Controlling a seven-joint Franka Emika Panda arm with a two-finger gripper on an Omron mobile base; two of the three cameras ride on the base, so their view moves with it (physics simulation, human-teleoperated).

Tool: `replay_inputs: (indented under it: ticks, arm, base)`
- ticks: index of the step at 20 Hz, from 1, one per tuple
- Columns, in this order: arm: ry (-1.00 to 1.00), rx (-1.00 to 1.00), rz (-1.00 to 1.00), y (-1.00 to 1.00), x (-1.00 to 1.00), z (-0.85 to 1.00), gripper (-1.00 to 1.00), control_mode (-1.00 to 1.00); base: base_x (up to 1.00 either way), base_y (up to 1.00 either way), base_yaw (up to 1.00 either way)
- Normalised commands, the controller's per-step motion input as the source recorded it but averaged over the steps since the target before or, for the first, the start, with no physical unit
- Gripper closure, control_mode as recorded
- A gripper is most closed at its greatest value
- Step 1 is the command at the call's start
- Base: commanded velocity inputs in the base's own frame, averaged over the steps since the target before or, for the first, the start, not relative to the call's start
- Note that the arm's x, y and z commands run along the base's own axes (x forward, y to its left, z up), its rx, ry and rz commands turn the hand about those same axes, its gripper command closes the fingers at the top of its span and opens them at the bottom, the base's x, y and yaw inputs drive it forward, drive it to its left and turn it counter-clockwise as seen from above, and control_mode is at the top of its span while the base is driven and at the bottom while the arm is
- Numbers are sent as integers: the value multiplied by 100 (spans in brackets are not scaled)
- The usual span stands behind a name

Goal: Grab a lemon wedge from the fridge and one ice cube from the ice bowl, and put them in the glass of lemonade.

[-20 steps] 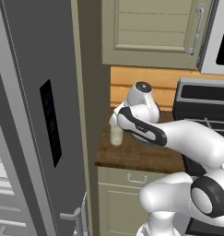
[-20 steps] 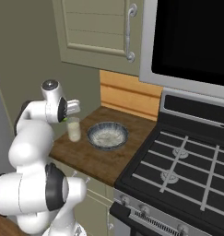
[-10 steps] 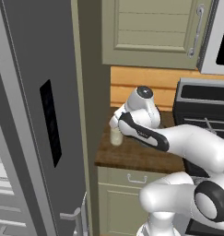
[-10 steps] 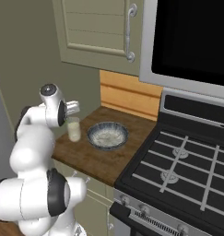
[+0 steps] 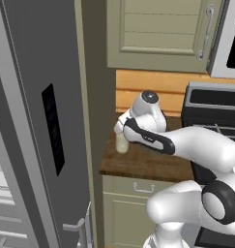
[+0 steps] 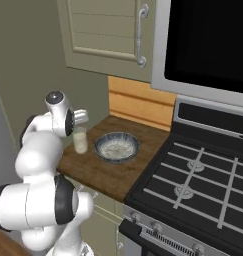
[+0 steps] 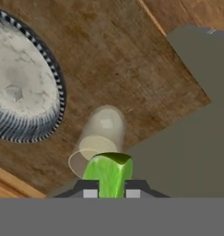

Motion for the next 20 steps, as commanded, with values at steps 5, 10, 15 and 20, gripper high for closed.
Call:
replay_inputs:
  ticks: [5, 10, 15, 20]
  arm:
    - [10, 0, 0, 0, 32, -16, 100, -100]
    - [10, 0, 0, 0, 8, -33, 100, -100]
    - [0, 0, 0, 0, 10, 0, 100, -100]
    - [0, 0, 0, 0, 26, 0, 100, -100]
  base:
    - [0, 0, 0]
    - [0, 0, 0]
    - [0, 0, 0]
    - [0, 0, 0]
